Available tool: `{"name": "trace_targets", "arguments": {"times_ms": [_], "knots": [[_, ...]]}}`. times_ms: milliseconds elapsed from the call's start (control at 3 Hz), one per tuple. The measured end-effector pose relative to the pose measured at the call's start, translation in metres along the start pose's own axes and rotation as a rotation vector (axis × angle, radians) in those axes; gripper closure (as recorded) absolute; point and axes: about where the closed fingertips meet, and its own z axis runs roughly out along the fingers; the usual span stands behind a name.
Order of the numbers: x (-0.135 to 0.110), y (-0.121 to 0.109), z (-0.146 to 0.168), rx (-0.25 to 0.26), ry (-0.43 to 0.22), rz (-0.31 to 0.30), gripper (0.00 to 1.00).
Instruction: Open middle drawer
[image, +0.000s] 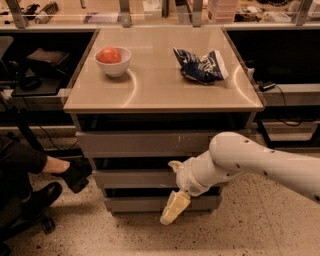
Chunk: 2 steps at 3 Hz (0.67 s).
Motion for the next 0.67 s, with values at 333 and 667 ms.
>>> {"name": "trace_targets", "arguments": {"times_ms": [333, 667], "knots": [[0.012, -0.007, 0.010, 0.061, 0.054, 0.022, 0.00], [0.045, -0.019, 0.013, 0.189, 0.182, 0.020, 0.00]]}}
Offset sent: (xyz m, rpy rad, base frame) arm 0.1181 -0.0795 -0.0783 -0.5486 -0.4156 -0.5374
